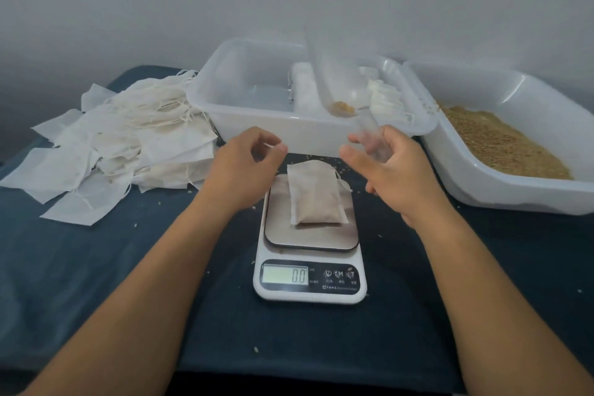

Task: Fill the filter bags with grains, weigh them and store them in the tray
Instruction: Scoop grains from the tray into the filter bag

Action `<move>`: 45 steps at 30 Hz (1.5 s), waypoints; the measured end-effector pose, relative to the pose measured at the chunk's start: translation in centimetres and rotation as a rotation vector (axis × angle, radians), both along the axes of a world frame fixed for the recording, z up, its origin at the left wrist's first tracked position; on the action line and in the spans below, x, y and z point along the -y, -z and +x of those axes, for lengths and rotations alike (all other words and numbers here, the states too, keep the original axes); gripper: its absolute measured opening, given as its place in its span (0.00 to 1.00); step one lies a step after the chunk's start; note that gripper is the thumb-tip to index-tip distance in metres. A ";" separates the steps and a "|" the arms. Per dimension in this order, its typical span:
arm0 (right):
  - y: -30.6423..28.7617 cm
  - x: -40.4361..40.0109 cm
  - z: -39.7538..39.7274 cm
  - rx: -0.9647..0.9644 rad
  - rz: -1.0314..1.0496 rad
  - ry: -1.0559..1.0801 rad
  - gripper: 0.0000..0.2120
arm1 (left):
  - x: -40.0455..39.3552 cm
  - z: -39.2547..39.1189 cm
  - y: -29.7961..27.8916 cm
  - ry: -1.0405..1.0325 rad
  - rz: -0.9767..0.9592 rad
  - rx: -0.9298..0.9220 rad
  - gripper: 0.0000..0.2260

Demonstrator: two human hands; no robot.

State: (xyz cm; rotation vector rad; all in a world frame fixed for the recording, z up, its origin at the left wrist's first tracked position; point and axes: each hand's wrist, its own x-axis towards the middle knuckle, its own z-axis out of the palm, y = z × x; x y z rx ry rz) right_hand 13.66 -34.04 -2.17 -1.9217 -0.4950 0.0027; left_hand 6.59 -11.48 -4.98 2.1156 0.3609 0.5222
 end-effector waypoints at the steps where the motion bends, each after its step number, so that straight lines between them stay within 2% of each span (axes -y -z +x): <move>1: -0.2 0.0 -0.1 0.013 0.022 0.035 0.20 | -0.1 0.1 0.0 -0.032 -0.017 0.012 0.05; 4: -0.6 0.4 0.2 0.075 0.101 0.165 0.15 | -0.4 0.2 -0.4 -0.118 -0.091 0.039 0.03; 7: -0.5 0.7 1.0 0.101 0.163 0.245 0.16 | -0.6 0.3 -0.6 -0.164 -0.142 0.071 0.03; 10: -0.3 0.9 1.5 0.098 0.186 0.262 0.18 | -0.6 0.3 -0.6 -0.160 -0.174 0.080 0.04; 21: -0.1 0.9 1.5 0.097 0.194 0.256 0.17 | -0.5 0.4 -0.5 -0.152 -0.233 0.066 0.03; 25: 0.3 1.1 1.9 0.053 0.093 0.240 0.11 | -0.3 0.4 -0.4 -0.088 -0.198 0.001 0.03; 30: 1.2 0.5 1.5 0.027 -0.160 0.111 0.12 | 0.0 0.3 -0.2 -0.026 -0.095 -0.067 0.04; 35: 2.0 -0.8 0.8 0.213 -0.391 0.079 0.20 | 0.2 0.2 0.1 0.016 -0.043 -0.099 0.06; 37: 2.0 -1.2 0.7 0.263 -0.400 0.072 0.21 | 0.3 0.1 0.2 0.056 -0.028 -0.113 0.06; 41: 2.0 -1.5 0.5 0.227 -0.361 0.031 0.20 | 0.7 0.0 0.1 0.131 0.022 -0.116 0.05; 45: 1.6 -1.4 0.1 0.181 -0.221 0.014 0.20 | 1.1 -0.3 -0.6 0.183 -0.027 -0.030 0.07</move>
